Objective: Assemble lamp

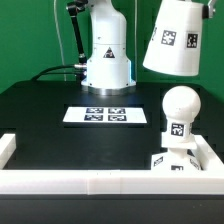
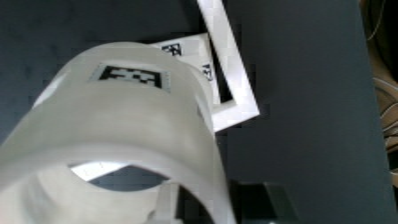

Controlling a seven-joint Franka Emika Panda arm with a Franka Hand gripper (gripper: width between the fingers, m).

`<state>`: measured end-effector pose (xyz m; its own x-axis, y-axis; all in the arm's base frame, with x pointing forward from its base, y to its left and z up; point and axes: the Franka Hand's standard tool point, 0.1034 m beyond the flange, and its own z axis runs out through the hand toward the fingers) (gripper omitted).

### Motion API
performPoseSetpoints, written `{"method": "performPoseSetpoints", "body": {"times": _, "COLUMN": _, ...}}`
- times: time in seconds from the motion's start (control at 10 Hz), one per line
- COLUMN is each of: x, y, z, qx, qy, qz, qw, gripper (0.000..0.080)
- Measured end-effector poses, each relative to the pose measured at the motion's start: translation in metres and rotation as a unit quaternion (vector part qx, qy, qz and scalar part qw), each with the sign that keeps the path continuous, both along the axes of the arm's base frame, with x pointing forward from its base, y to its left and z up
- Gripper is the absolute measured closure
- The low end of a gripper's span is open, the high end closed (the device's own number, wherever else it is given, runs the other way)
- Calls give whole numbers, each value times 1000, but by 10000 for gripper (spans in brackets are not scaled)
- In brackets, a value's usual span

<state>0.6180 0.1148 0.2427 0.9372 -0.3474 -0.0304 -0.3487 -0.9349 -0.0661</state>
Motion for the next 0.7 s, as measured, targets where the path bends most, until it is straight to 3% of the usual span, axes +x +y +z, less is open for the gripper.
{"method": "performPoseSetpoints", "body": {"times": 0.2, "x": 5, "y": 3, "z": -15, "qx": -7, "qy": 0, "qz": 5, "qw": 1000, "gripper": 755}}
{"method": "performPoseSetpoints", "body": {"times": 0.7, "x": 4, "y": 2, "z": -17, "qx": -7, "qy": -3, "qz": 8, "qw": 1000, "gripper": 755}}
